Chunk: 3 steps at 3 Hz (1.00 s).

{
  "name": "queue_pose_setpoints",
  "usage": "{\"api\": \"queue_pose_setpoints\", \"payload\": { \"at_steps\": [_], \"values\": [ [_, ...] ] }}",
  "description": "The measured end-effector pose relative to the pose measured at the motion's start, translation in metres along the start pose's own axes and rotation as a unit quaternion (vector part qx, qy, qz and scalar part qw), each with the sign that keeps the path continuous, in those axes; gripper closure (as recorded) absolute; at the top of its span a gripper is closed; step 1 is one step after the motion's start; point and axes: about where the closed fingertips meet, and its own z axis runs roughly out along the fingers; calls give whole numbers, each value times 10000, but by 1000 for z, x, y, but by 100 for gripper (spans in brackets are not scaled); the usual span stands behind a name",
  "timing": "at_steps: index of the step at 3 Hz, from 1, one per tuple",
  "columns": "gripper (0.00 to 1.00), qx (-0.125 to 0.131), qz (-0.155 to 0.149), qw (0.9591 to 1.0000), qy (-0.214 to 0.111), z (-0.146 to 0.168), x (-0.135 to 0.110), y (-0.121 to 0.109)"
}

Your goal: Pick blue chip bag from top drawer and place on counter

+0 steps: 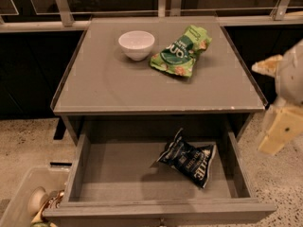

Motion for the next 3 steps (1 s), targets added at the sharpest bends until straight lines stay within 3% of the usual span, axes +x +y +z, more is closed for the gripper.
{"api": "queue_pose_setpoints", "payload": {
  "at_steps": [1, 2, 3],
  "values": [
    [0, 21, 181, 9994, -301, 46, 16, 35],
    [0, -14, 342, 9990, -304, 108, 29, 68],
    [0, -349, 465, 9983, -68, 205, 47, 101]
  ]
}}
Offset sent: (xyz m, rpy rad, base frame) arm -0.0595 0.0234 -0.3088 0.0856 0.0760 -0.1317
